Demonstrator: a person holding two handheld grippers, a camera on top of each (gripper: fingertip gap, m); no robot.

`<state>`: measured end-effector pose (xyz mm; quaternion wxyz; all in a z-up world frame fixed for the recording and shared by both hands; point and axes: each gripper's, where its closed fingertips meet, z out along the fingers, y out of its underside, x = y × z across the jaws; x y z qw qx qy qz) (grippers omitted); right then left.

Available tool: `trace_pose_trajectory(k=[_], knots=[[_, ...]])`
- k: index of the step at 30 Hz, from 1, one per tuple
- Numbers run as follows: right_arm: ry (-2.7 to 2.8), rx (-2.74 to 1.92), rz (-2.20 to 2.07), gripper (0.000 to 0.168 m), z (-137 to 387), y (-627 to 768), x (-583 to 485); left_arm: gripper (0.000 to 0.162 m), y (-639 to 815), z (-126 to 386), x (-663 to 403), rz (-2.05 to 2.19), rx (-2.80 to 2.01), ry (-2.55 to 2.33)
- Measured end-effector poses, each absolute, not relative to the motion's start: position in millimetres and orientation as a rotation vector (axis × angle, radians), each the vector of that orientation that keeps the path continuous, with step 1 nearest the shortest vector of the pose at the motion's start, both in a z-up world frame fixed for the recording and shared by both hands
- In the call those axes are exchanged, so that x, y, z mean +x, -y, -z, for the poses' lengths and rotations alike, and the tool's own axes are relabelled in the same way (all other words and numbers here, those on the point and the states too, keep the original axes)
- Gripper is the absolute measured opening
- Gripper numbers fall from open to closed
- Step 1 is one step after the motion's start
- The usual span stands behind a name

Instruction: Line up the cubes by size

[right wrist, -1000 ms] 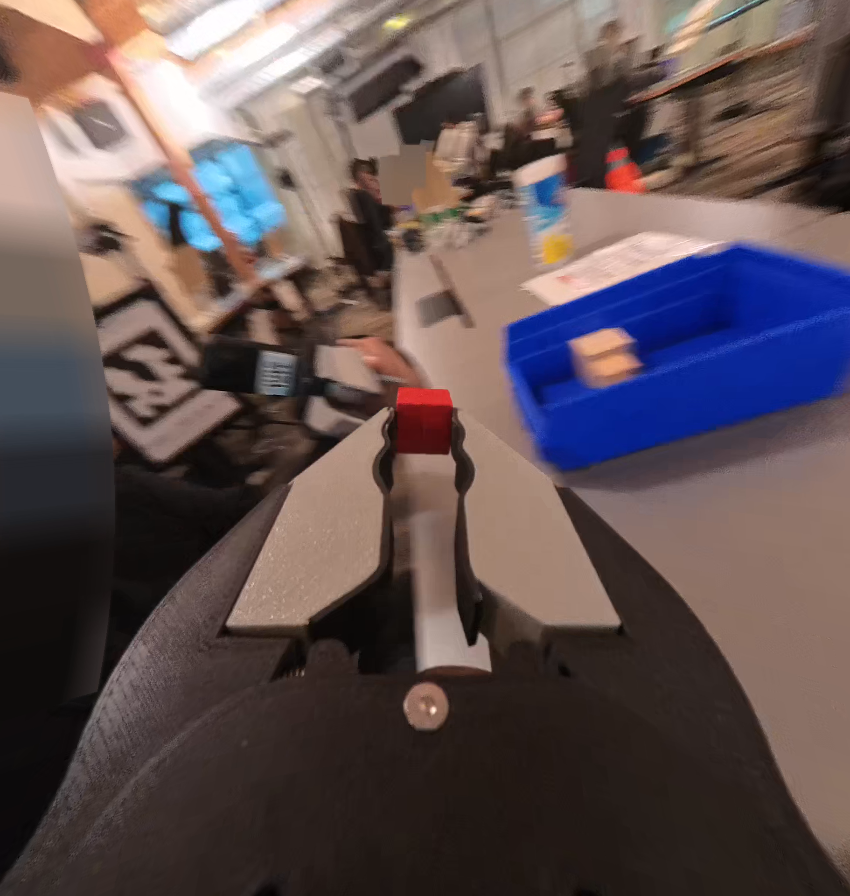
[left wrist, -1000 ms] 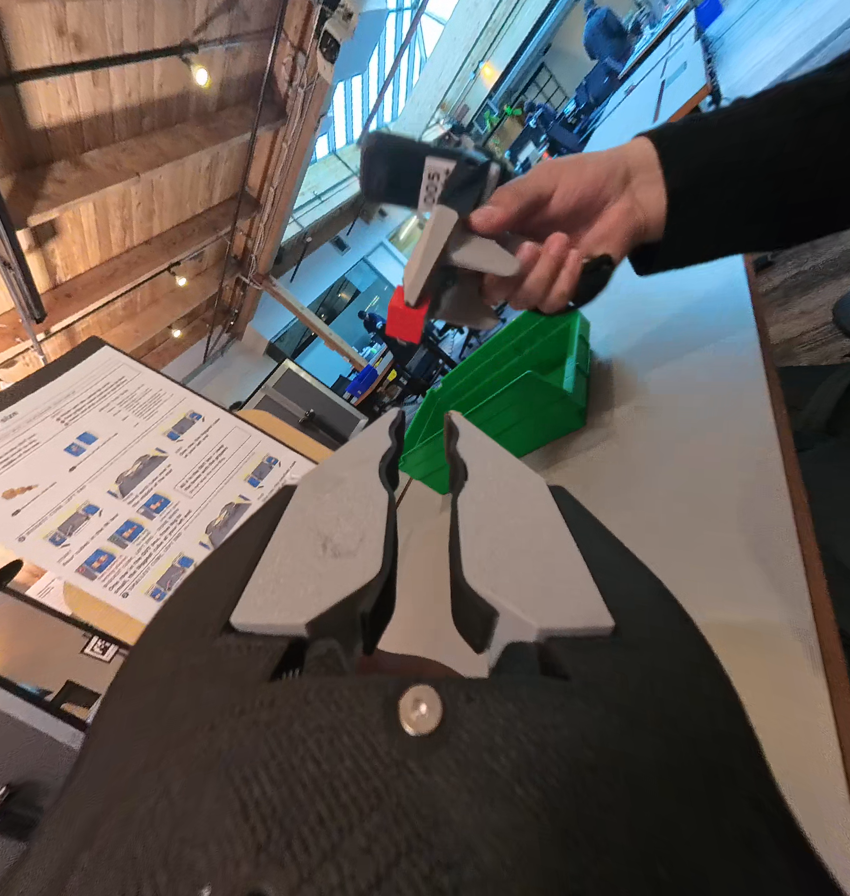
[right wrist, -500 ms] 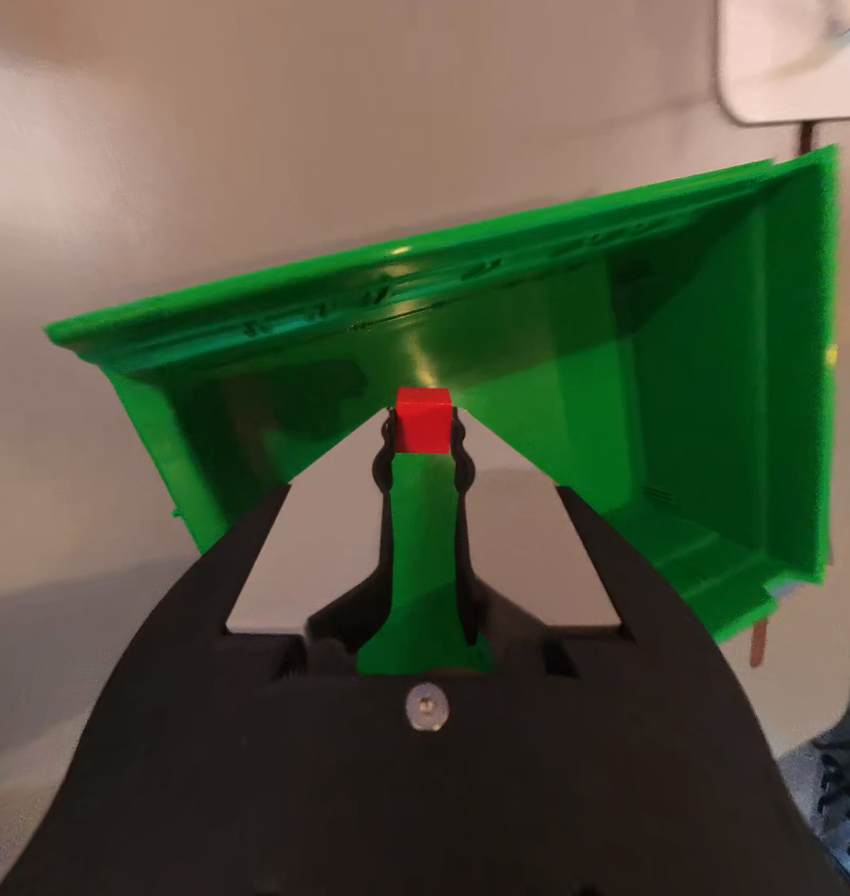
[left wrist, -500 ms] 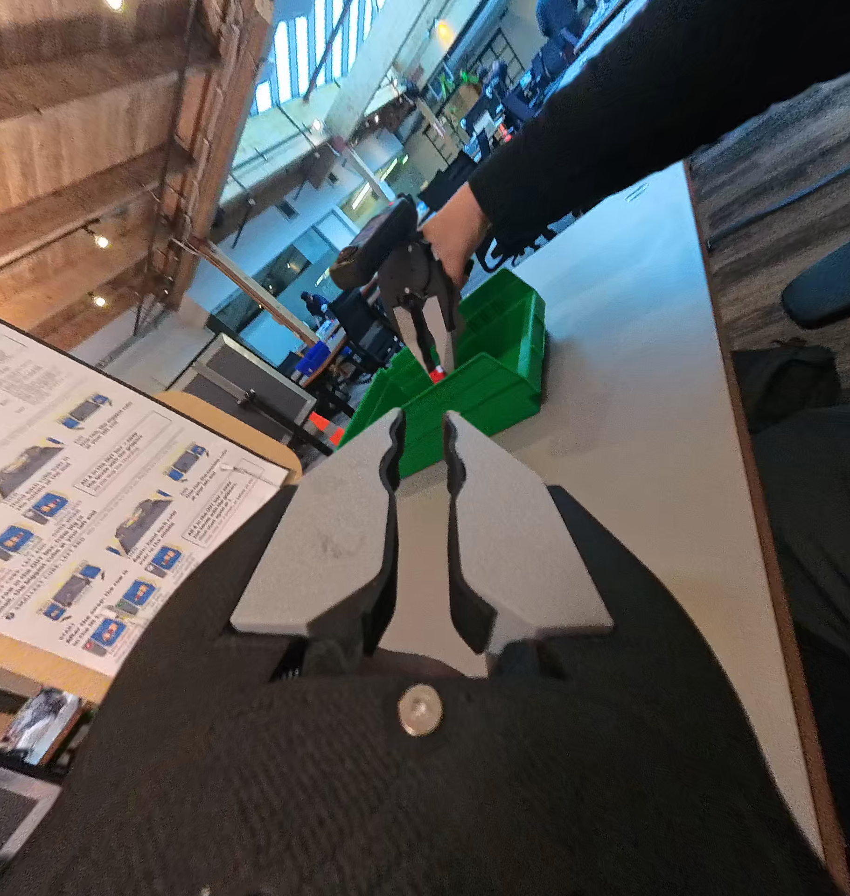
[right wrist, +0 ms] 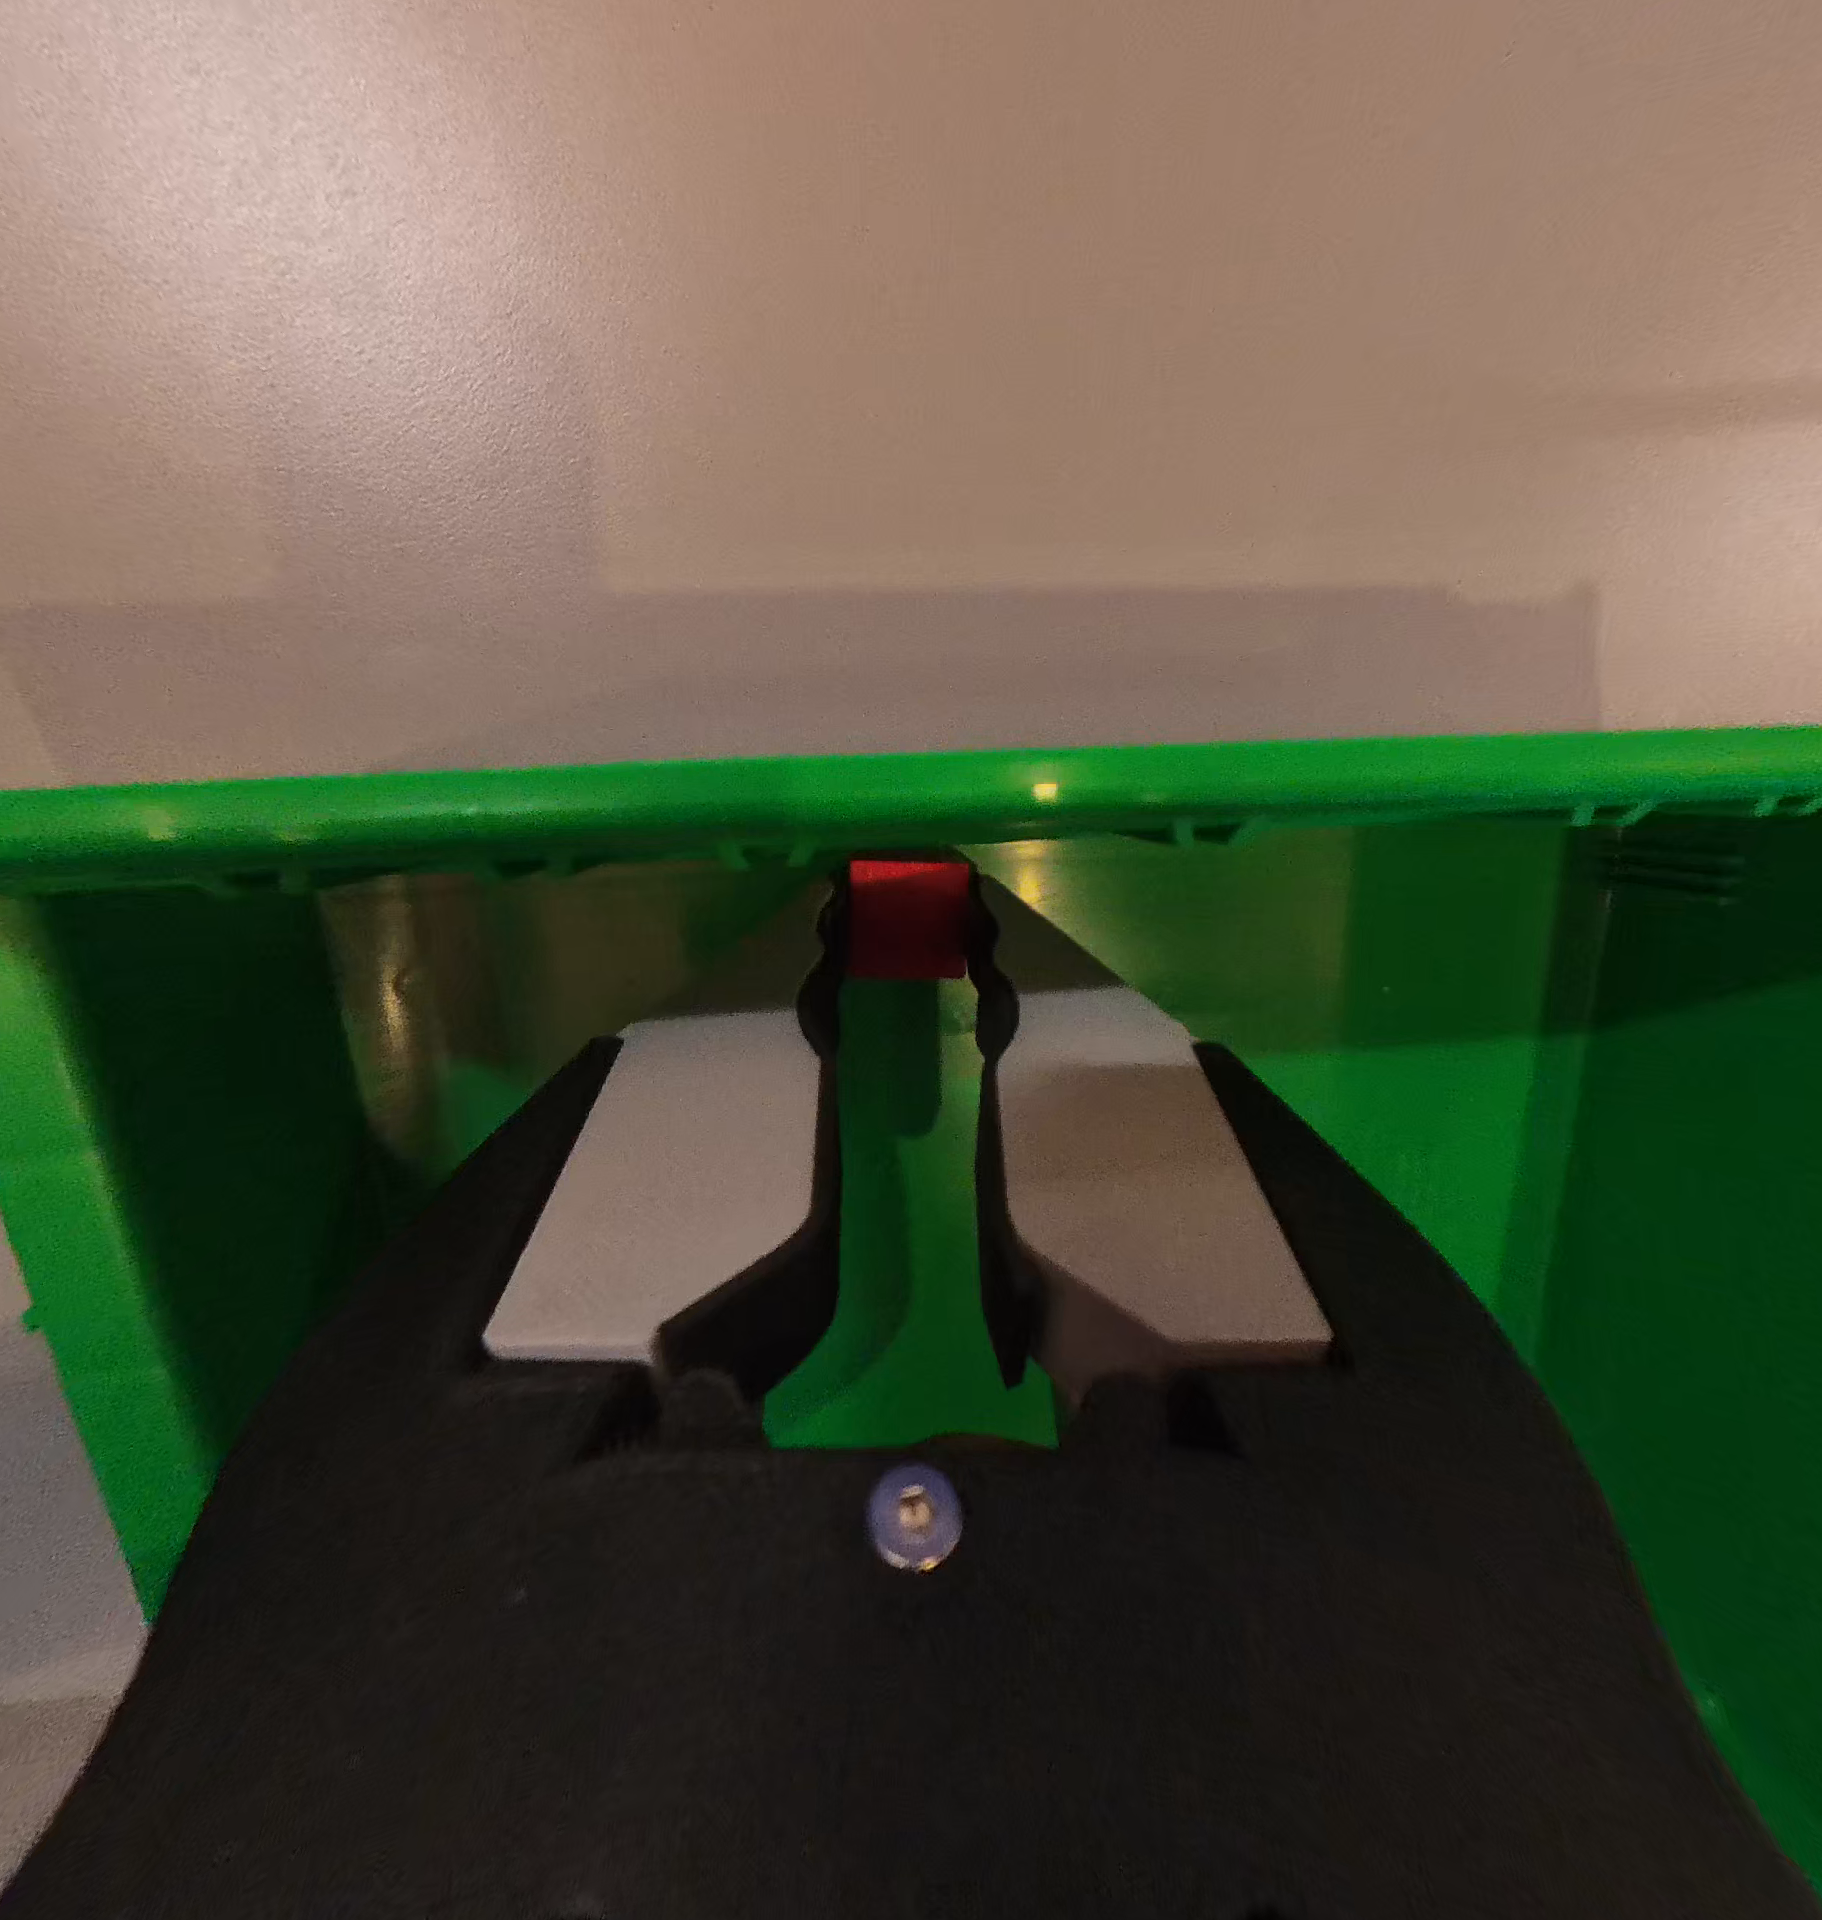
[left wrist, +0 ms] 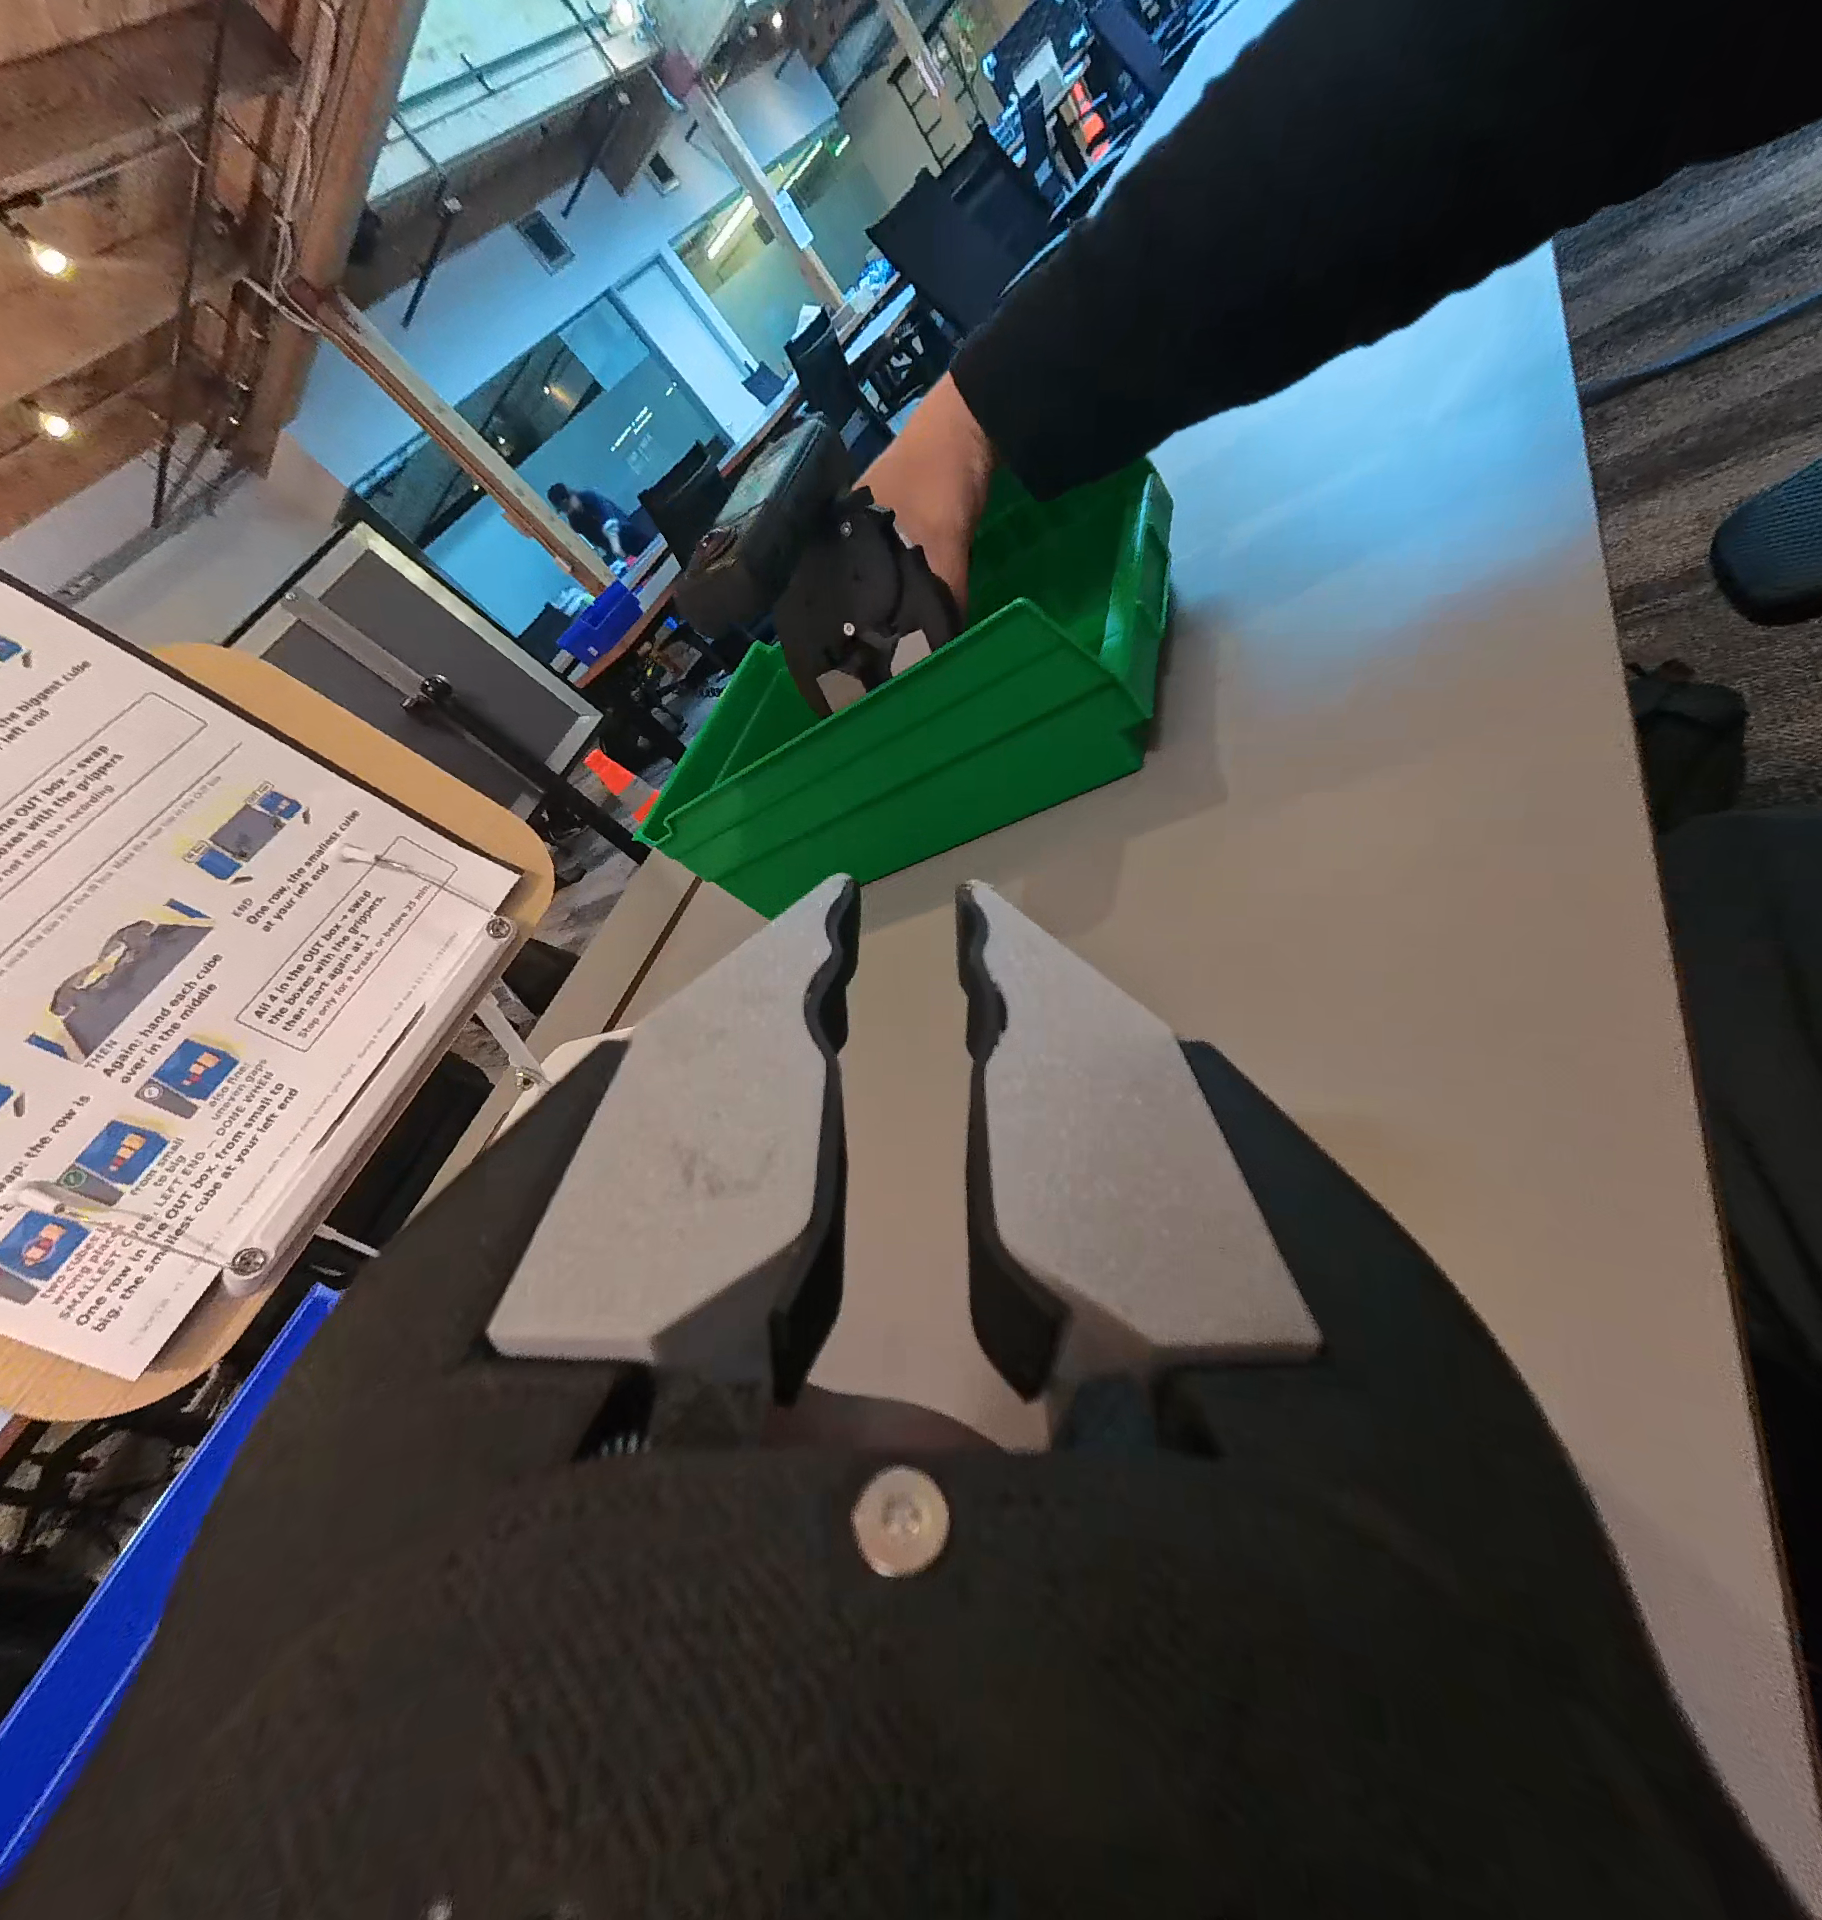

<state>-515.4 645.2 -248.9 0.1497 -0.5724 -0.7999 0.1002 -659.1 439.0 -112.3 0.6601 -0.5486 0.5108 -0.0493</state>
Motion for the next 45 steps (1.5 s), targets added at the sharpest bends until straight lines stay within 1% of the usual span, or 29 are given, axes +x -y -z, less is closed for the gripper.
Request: trace_pose_trajectory(k=[1, 3, 4, 8, 10, 12, 14, 17, 19, 21, 22, 24, 27, 29, 30, 32, 33, 34, 36, 40, 45], knots=[[2.288, -1.645, -0.278, 0.022, 249, -647, -515, 0.016, -439, 113, -659, 0.115, -1.242, -1.158], [2.255, -1.692, -0.227, 0.038, 247, -652, -511, 0.017, -440, 116, -659, 0.115, -1.251, -1.164], [2.250, -1.725, -0.223, 0.042, 245, -651, -507, 0.018, -440, 117, -660, 0.111, -1.254, -1.169], [2.102, -1.783, -0.236, 0.047, 221, -652, -493, 0.019, -434, 121, -662, 0.128, -1.269, -1.200], [1.989, -1.789, -0.306, 0.053, 202, -644, -489, 0.019, -432, 124, -667, 0.125, -1.288, -1.215], [1.877, -1.771, -0.407, 0.055, 183, -627, -487, 0.021, -437, 124, -678, 0.074, -1.337, -1.194], [1.773, -1.746, -0.478, 0.059, 168, -605, -485, 0.022, -450, 120, -700, -0.006, -1.418, -1.102], [1.558, -1.736, -0.541, 0.075, 155, -573, -483, 0.021, -455, 109, -725, 0.004, -1.495, -0.950], [1.447, -1.742, -0.559, 0.078, 156, -551, -485, 0.018, -454, 104, -736, 0.073, -1.543, -0.806], [1.305, -1.753, -0.480, 0.085, 161, -546, -487, 0.019, -460, 112, -754, 0.098, -1.637, -0.623], [1.216, -1.774, -0.428, 0.083, 164, -548, -486, 0.021, -463, 122, -766, 0.059, -1.687, -0.556], [1.049, -1.832, -0.369, 0.084, 172, -552, -486, 0.030, -470, 136, -794, -0.080, -1.750, -0.408], [0.874, -1.916, -0.319, 0.082, 183, -561, -490, 0.053, -473, 149, -802, -0.161, -1.788, -0.324], [0.798, -1.966, -0.278, 0.082, 191, -568, -494, 0.056, -479, 161, -801, -0.213, -1.831, -0.319], [0.778, -1.988, -0.272, 0.075, 195, -570, -497, 0.056, -483, 168, -803, -0.250, -1.858, -0.311], [0.756, -1.988, -0.256, 0.031, 197, -574, -504, 0.055, -493, 181, -810, -0.302, -1.909, -0.283], [0.732, -1.983, -0.284, 0.014, 197, -574, -510, 0.045, -498, 185, -814, -0.316, -1.920, -0.253], [0.694, -1.989, -0.271, 0.012, 197, -577, -511, 0.028, -503, 189, -818, -0.312, -1.930, -0.221], [0.649, -1.996, -0.217, 0.009, 195, -580, -509, 0.005, -511, 196, -815, -0.222, -1.956, -0.168], [0.449, -2.001, -0.193, 0.000, 195, -593, -490, 0.002, -515, 196, -823, -0.254, -1.966, -0.080], [0.347, -2.014, -0.253, 0.000, 194, -604, -492, 0.000, -514, 193, -827, -0.175, -1.954, 0.034]])
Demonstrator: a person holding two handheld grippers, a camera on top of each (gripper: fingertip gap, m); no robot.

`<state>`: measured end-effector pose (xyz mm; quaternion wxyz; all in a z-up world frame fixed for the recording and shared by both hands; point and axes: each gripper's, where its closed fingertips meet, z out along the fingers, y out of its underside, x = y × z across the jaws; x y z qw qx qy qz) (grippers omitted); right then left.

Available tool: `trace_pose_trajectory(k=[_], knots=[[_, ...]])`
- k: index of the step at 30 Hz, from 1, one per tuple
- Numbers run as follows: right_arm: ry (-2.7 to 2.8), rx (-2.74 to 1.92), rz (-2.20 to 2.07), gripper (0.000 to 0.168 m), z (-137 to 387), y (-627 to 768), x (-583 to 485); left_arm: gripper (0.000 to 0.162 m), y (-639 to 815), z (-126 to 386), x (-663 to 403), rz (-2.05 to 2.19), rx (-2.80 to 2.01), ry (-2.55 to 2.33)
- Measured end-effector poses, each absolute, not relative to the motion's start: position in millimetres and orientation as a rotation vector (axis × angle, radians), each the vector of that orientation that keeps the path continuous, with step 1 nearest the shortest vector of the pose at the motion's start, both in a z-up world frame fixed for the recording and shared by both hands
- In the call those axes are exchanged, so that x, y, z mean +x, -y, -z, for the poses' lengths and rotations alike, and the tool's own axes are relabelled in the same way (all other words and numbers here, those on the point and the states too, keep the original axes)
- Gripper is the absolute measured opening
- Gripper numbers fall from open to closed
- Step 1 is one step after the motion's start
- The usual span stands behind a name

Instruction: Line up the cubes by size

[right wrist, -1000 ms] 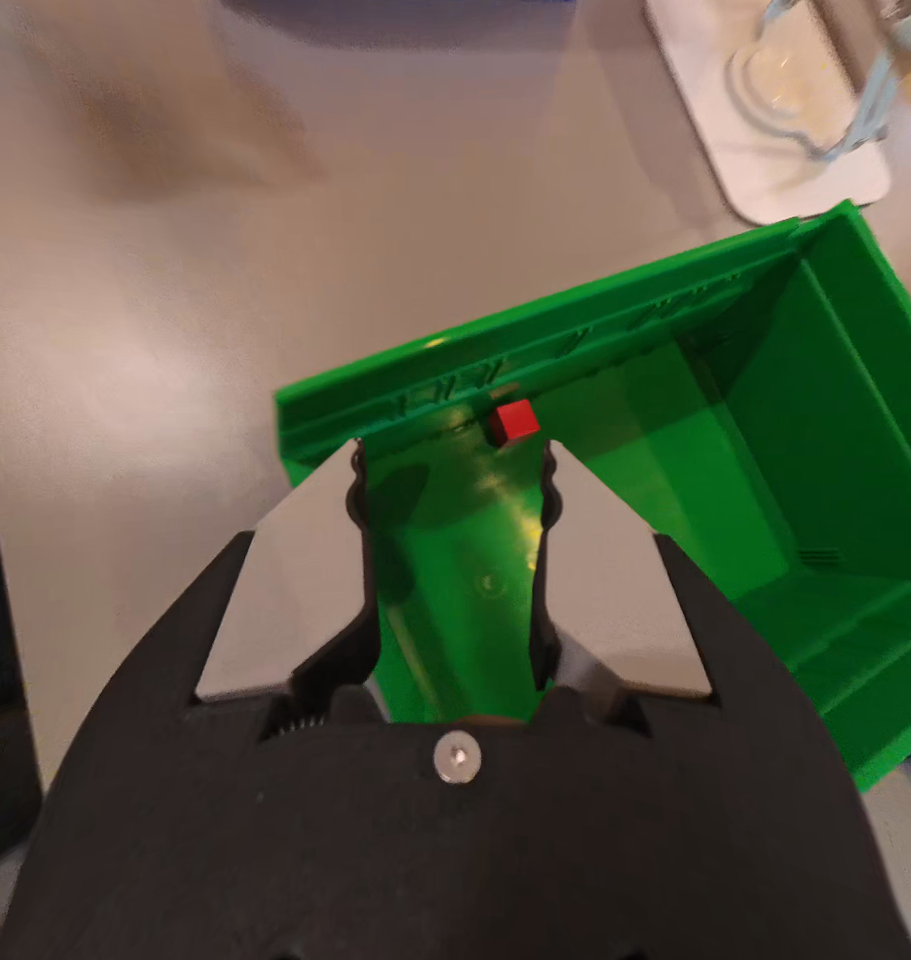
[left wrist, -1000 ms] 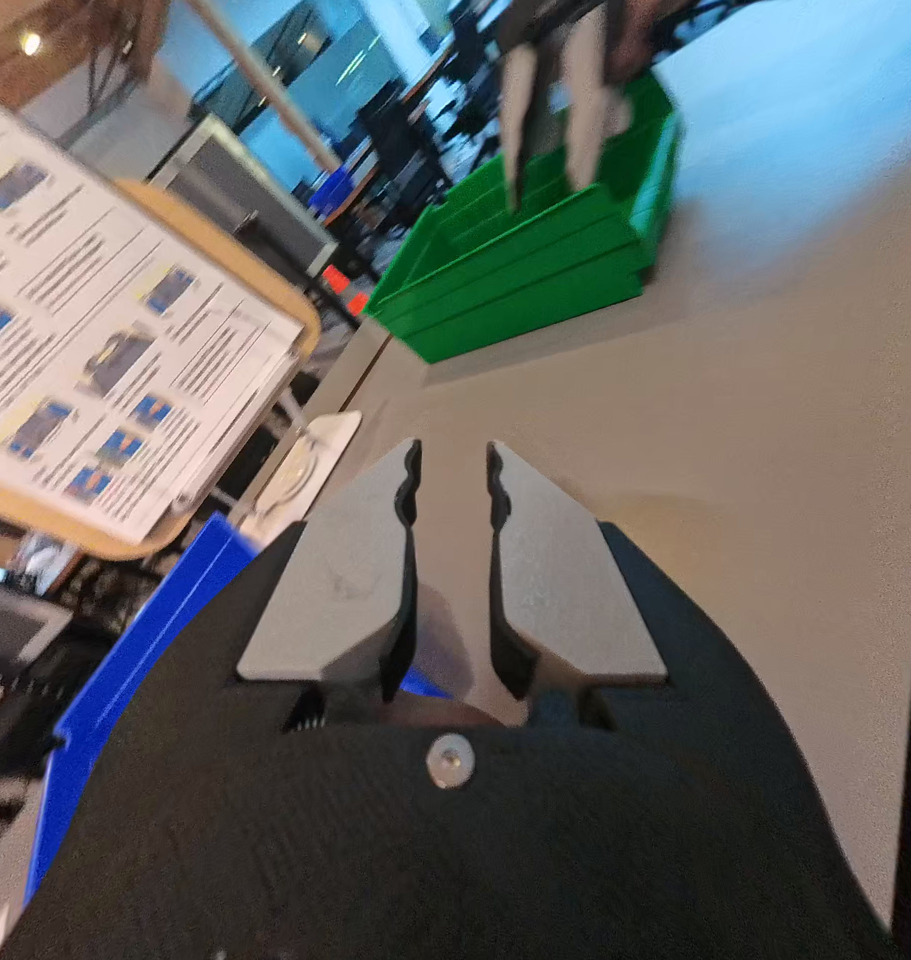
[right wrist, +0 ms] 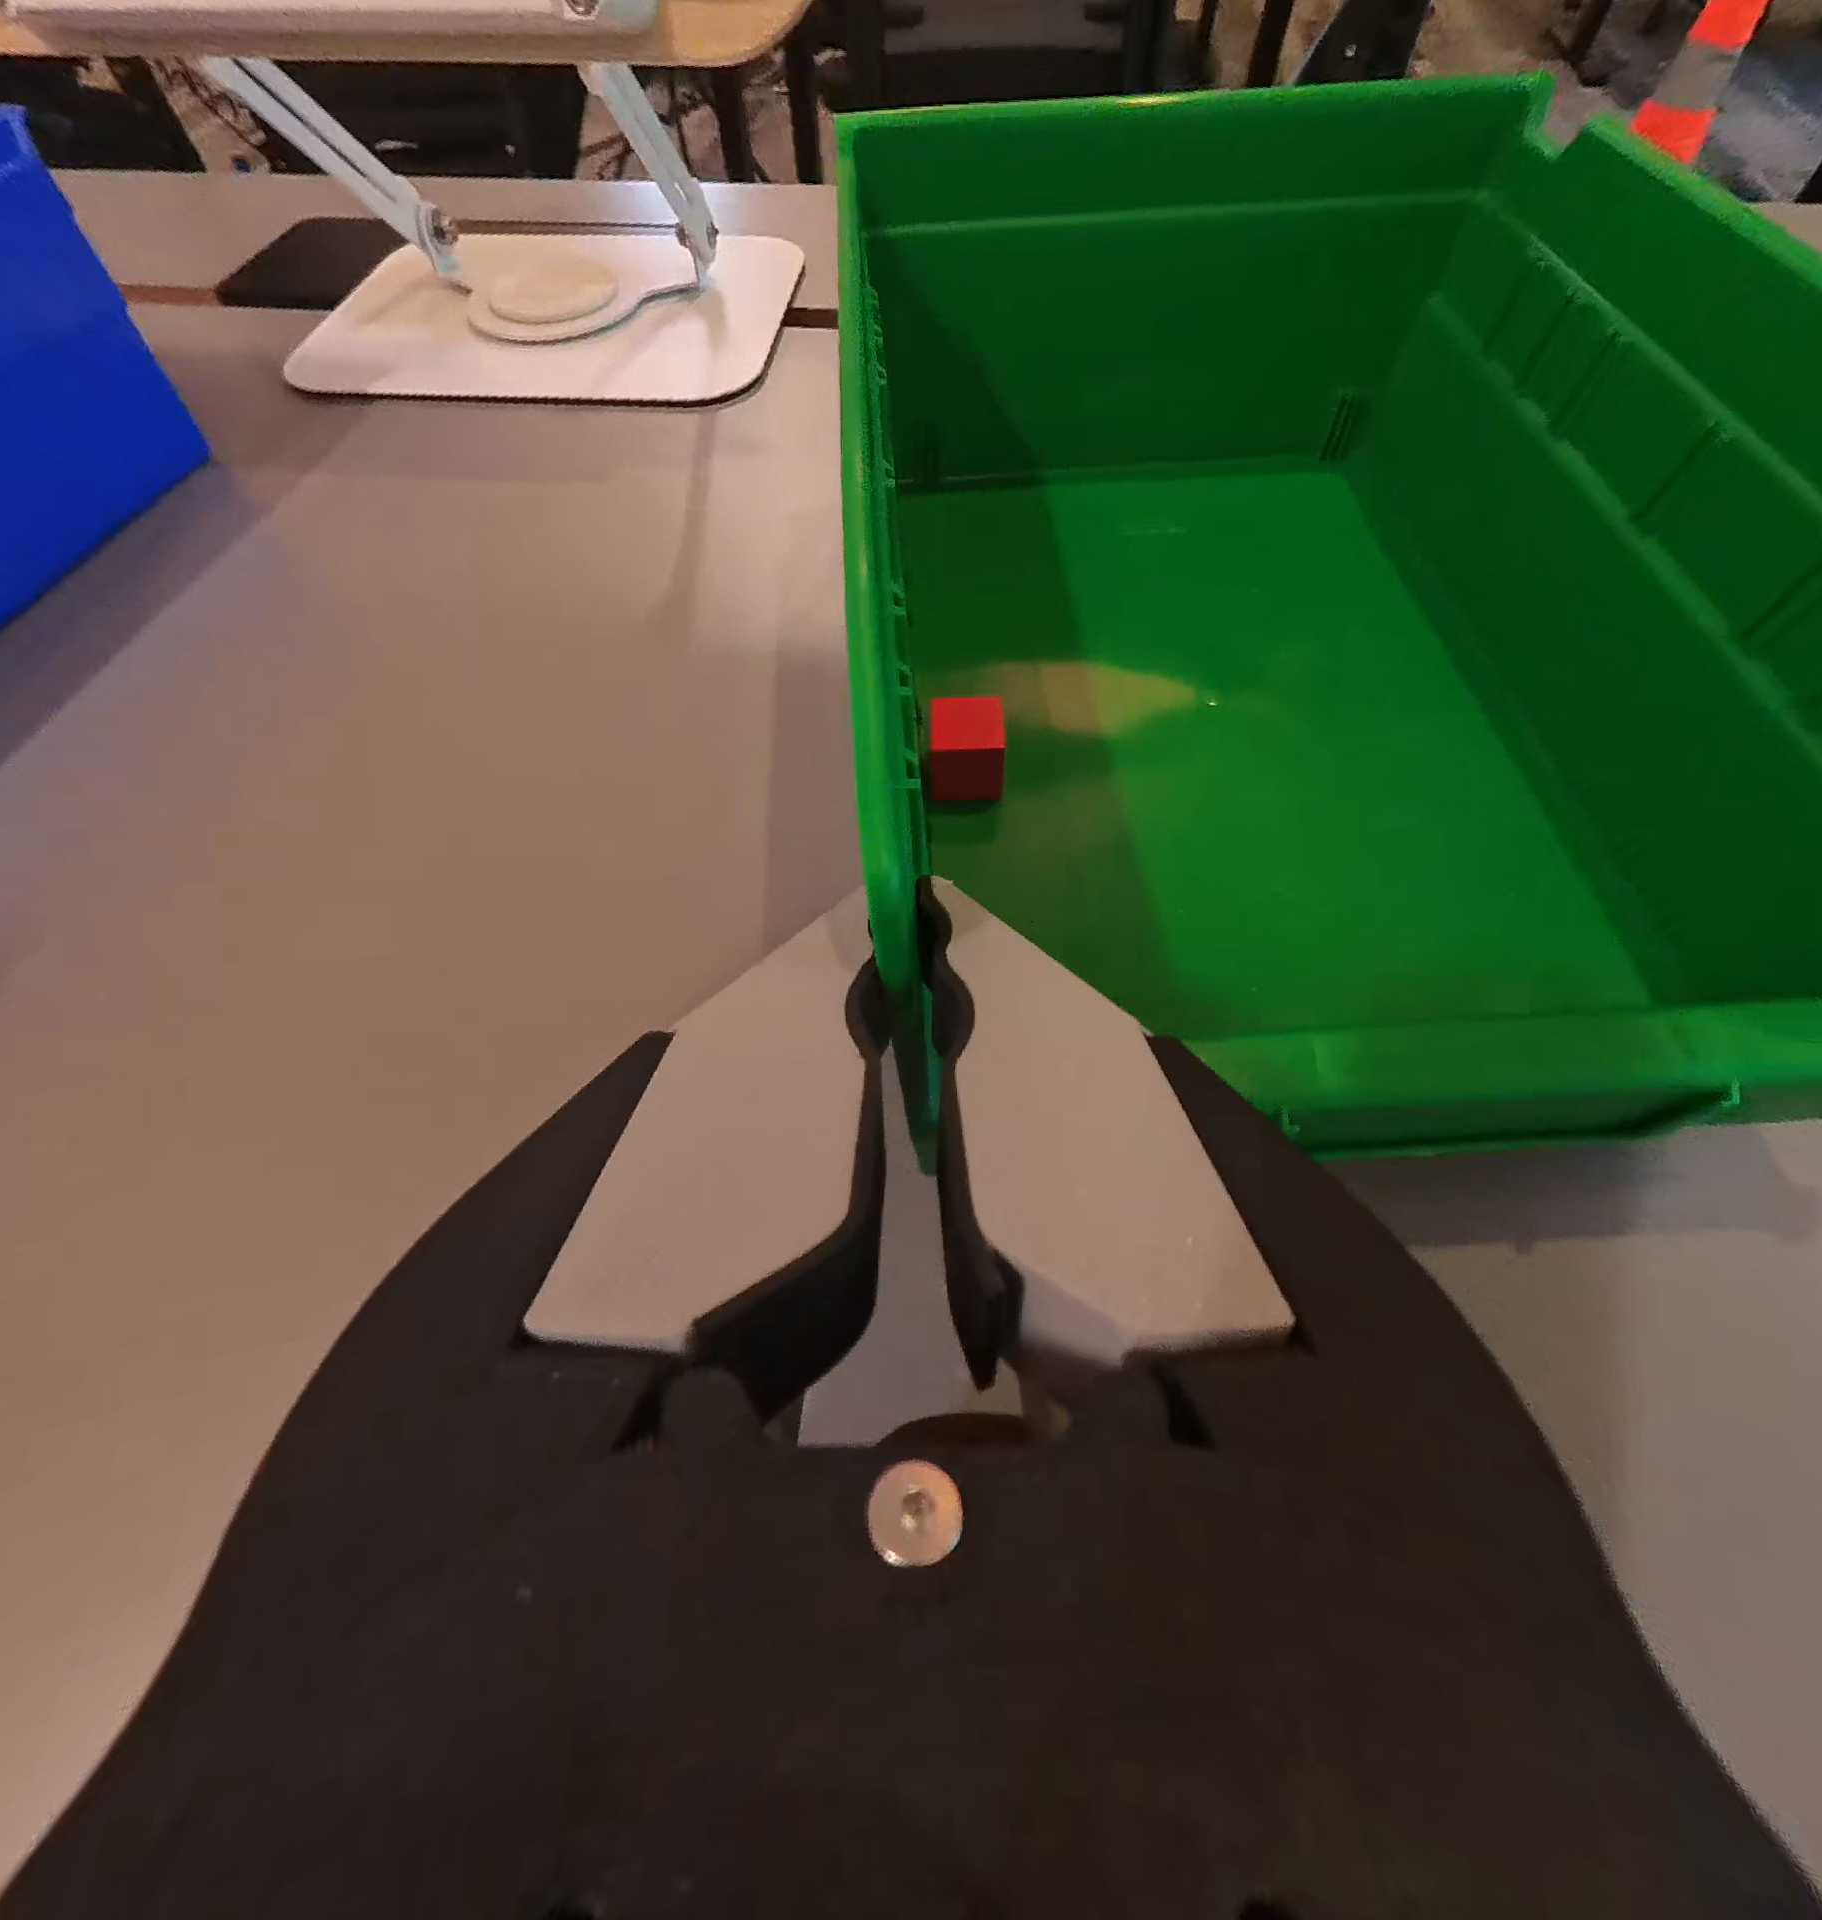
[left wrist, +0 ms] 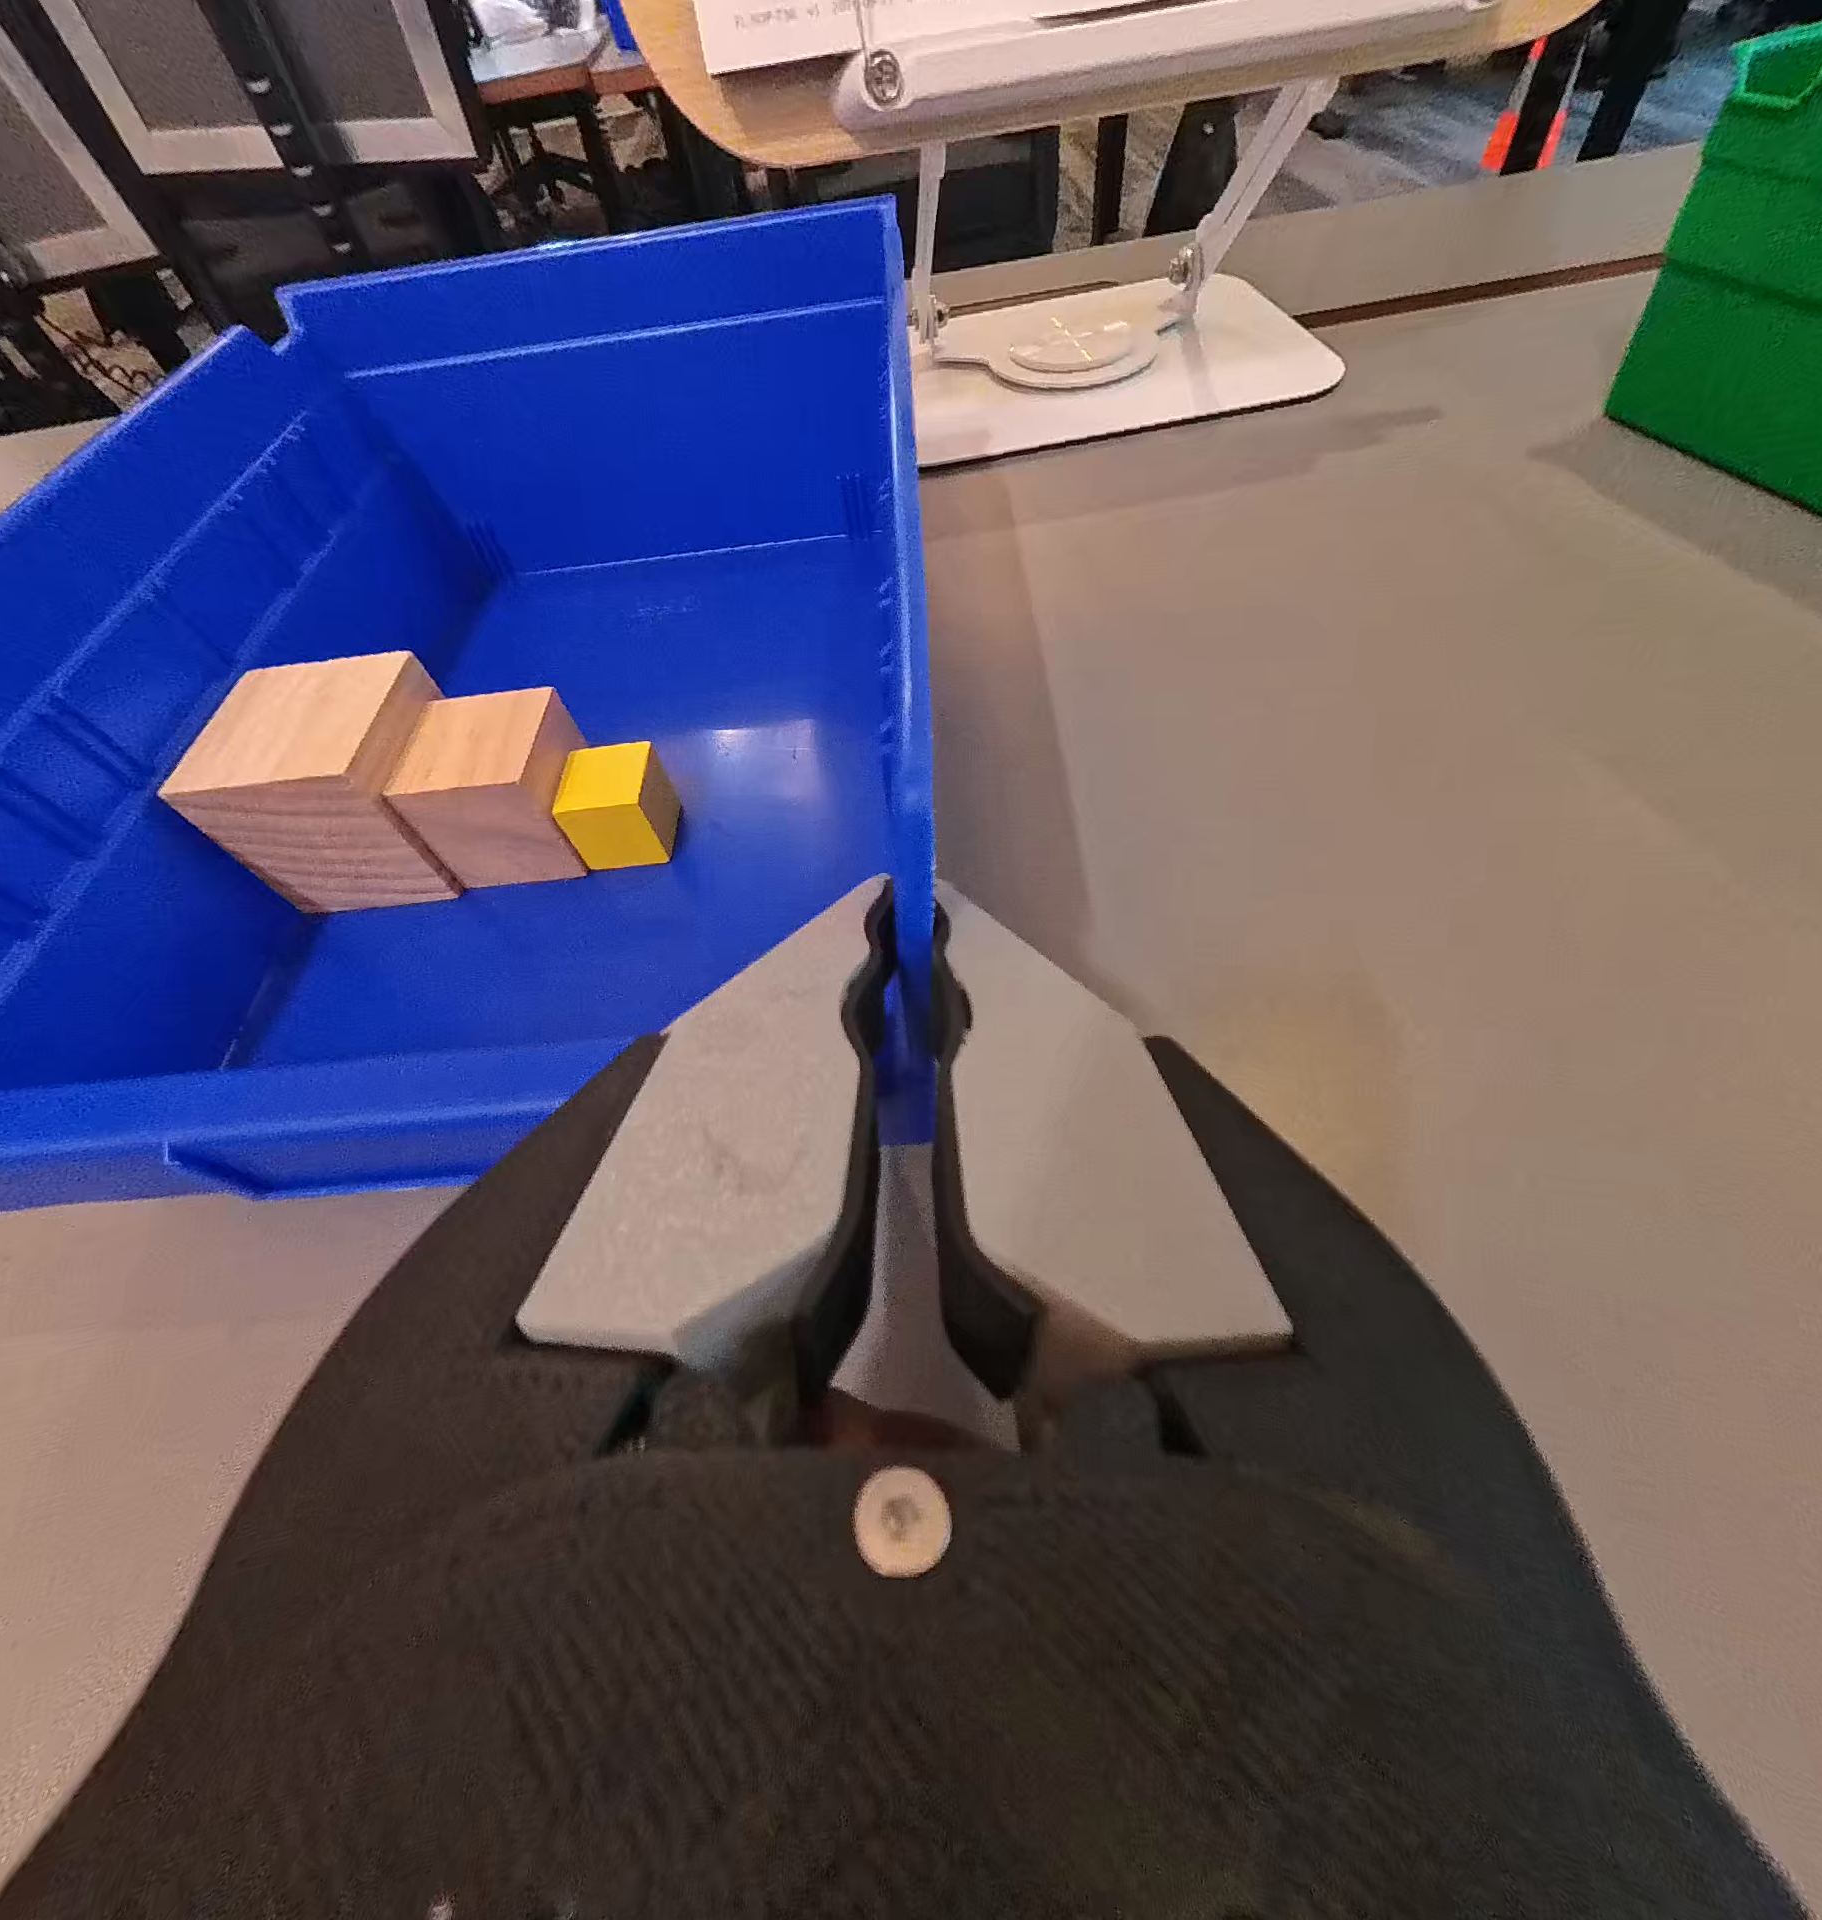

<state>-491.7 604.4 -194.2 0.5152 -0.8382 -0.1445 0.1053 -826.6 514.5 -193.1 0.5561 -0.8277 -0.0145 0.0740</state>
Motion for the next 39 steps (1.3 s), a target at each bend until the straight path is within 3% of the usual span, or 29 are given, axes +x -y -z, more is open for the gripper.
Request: trace_pose_trajectory(k=[21, 27, 32, 39], knots=[[0.134, -1.930, -0.169, 0.000, 191, -597, -472, 0.002, -495, 187, -857, -0.194, -1.911, 0.208], [0.174, -1.912, -0.287, 0.009, 189, -597, -484, 0.002, -494, 182, -852, -0.197, -1.889, 0.157], [0.196, -1.825, -0.301, 0.031, 171, -592, -479, 0.032, -498, 183, -826, -0.114, -1.912, 0.052], [0.521, -1.636, -0.381, 0.041, 115, -560, -541, 0.032, -486, 160, -811, -0.113, -1.890, -0.137]])
